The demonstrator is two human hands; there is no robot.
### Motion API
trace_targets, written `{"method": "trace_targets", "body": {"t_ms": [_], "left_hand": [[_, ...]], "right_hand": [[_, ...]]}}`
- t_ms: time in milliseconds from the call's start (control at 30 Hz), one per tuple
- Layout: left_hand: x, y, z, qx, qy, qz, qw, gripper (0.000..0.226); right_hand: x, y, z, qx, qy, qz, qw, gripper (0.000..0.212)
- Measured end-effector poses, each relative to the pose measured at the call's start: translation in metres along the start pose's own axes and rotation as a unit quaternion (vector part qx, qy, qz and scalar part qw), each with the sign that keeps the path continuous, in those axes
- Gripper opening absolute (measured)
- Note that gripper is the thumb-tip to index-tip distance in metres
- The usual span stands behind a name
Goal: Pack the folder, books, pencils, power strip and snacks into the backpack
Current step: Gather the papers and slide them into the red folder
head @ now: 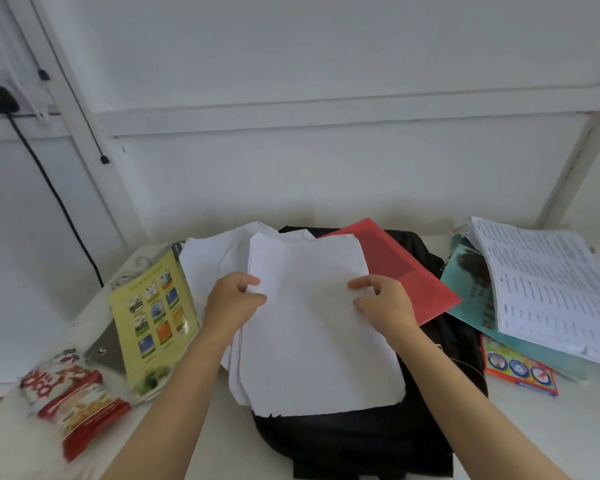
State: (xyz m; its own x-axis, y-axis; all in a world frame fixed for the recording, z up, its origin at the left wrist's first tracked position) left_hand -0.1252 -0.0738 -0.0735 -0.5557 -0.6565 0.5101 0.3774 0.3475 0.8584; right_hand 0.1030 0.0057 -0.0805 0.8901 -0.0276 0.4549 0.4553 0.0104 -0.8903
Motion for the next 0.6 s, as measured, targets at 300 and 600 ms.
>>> {"method": "trace_targets", "body": {"t_ms": [300,600], "left_hand": [[0.046,0.010,0.001,-0.101,0.119,-0.057,0.986,0.036],[0.061,-0.036,0.013,-0.058,0.142,0.111,0.982,0.038]], "right_hand": [[-0.021,-0.040,0.011,0.062,0.001,0.035,0.997,0.039],[-0.071,-0.045,0.029,0.150,0.005,-0.093,0.984,0.035]]}}
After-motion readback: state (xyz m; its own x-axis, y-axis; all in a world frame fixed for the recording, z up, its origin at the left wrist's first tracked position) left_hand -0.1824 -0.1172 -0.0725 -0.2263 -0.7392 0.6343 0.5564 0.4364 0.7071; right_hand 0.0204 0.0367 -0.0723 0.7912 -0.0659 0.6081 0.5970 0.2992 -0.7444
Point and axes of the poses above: each hand's wrist, its own z-axis towards the middle knuckle, its own x-axis out of the back of the hand, y = z × x, the point moved 5 cm from there along z, towards the middle knuckle, and after that the axes turned 12 degrees about y, right-handed, at the moved point
